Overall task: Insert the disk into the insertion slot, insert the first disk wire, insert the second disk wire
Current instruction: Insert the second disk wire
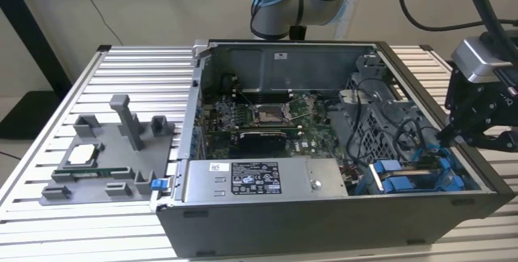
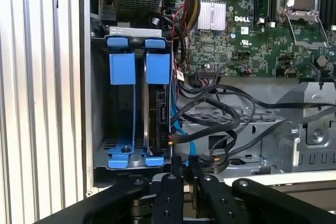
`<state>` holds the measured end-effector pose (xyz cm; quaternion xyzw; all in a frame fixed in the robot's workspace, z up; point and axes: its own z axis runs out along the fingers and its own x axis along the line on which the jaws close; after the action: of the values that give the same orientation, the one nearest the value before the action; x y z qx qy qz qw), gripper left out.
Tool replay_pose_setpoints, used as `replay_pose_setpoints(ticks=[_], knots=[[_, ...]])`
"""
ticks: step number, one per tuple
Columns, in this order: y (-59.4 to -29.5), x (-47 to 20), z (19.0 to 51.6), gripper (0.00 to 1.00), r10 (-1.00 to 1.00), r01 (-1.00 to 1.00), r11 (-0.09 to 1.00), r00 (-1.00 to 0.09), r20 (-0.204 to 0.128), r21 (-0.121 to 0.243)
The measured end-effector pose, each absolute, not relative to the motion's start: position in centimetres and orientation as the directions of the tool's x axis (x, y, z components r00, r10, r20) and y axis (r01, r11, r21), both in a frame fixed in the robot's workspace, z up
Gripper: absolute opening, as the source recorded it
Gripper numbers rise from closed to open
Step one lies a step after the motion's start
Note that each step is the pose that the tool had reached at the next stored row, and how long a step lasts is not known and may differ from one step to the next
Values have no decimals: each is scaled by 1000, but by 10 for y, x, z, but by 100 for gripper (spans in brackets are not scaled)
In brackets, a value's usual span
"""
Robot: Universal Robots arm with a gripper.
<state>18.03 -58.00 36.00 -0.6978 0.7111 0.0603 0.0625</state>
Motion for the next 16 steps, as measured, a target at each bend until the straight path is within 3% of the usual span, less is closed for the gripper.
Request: replay_pose_setpoints(ticks=[8,9,14,15,16], knots=[[-580,176,369,100,-983,-1000,19,-19,-185,-2],[-580,174,370,0,-982,-1000,19,-19,-186,-2],[-581,172,372,0,-982,-1000,19,-19,-187,-3],[-581,172,372,100,-982,-1000,20,-19,-187,-3],[-581,173,372,100,-982,-1000,20,-19,-187,-3]])
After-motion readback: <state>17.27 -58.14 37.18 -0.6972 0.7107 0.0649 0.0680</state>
